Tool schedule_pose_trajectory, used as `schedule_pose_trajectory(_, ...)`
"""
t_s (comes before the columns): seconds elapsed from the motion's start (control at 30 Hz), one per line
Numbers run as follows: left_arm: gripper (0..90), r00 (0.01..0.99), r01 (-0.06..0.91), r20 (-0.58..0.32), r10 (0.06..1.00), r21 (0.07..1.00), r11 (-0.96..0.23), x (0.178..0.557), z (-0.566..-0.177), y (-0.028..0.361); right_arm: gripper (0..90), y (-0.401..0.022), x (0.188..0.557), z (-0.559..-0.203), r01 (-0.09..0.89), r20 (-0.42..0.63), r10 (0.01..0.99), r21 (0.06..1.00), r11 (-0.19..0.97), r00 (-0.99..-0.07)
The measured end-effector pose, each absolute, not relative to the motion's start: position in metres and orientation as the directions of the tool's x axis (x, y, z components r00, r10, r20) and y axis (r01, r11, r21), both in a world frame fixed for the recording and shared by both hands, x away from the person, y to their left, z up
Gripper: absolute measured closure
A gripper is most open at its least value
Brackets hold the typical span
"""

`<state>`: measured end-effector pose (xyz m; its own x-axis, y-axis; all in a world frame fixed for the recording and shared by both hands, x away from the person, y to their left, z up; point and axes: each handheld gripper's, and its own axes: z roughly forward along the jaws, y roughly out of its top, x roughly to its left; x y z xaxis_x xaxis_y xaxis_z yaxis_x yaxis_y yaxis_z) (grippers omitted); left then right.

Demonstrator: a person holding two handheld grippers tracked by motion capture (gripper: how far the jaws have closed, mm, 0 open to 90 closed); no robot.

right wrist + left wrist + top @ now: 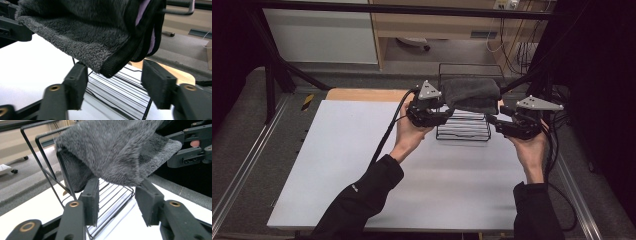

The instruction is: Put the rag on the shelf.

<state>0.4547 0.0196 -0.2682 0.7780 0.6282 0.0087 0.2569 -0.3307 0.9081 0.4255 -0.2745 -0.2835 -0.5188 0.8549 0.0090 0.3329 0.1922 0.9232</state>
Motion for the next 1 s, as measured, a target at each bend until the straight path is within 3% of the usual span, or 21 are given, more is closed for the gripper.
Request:
schedule_pose_trajectory(0.17, 43.8, 0.773, 0.278, 0.000, 0.635, 0.899, -0.338, 0.455, -0.277, 0.024, 22.5, -0.272, 0.428, -0.293, 0.336, 0.006, 0.856, 0.921, 0.197, -0.517)
schedule_pose_trajectory(0.53, 26.5, 0.758, 0.327, -0.017, 0.652, 0.874, -0.358, 0.452, -0.288, 0.040, 5.5, -0.269, 0.426, -0.302, 0.332, 0.014, 0.855, 0.925, 0.186, -0.518)
schedule_pose_trajectory(1.0, 11.0, 0.744, 0.379, -0.018, 0.668, 0.834, -0.400, 0.436, -0.322, 0.093, 0.7, -0.258, 0.408, -0.309, 0.350, 0.055, 0.822, 0.919, 0.180, -0.567)
